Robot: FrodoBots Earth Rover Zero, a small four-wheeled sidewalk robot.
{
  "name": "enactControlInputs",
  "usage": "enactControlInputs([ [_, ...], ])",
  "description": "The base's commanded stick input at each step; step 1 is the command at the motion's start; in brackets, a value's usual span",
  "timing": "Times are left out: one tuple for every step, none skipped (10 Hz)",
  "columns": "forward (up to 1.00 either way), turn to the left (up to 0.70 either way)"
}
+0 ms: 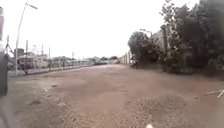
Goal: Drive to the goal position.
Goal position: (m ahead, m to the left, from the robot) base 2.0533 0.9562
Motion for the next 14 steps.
enactControlInputs([
  [0.30, 0.00],
  [0.30, 0.00],
  [0.30, 0.00],
  [0.30, 0.00],
  [0.30, 0.00],
  [0.30, 0.00],
  [0.30, 0.00],
  [0.30, 0.00],
  [0.30, 0.00],
  [0.30, 0.00],
  [0.30, 0.00],
  [0.30, 0.00],
  [0.30, 0.00],
  [0.30, 0.00],
])
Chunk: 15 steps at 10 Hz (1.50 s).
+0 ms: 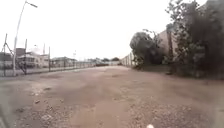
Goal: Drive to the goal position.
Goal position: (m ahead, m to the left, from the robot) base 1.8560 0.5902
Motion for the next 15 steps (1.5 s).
enactControlInputs([
  [0.30, 0.00],
  [0.30, 0.00],
  [0.30, 0.00],
  [0.30, 0.00],
  [0.30, 0.00],
  [0.30, 0.00],
  [0.30, 0.00],
  [0.30, 0.00],
  [0.30, 0.00],
  [0.30, 0.00],
  [0.30, 0.00],
  [0.30, 0.00],
  [0.30, 0.00],
  [0.30, 0.00],
  [0.30, 0.00],
])
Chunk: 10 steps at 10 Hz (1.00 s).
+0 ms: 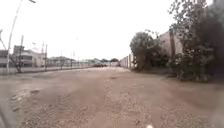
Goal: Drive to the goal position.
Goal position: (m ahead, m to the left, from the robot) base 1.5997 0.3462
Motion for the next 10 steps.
enactControlInputs([
  [0.30, 0.00],
  [0.30, 0.00],
  [0.30, 0.00],
  [0.30, 0.00],
  [0.30, 0.00],
  [0.30, 0.00],
  [0.30, 0.00],
  [0.30, 0.00],
  [0.30, 0.00],
  [0.30, 0.23],
])
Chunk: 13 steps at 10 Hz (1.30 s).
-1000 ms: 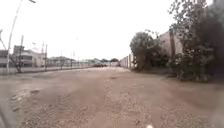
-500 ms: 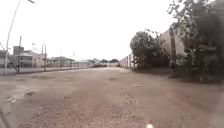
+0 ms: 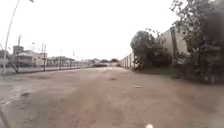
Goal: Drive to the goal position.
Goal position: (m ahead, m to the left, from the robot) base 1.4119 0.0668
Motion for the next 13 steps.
enactControlInputs([
  [0.30, 0.58],
  [0.30, 0.60],
  [0.30, 0.60],
  [0.30, 0.60],
  [0.30, 0.60],
  [0.30, 0.60],
  [0.30, 0.57],
  [0.30, 0.49],
  [0.30, 0.28],
  [0.30, 0.01],
  [0.30, 0.00],
  [0.30, 0.00],
  [0.30, 0.00],
])
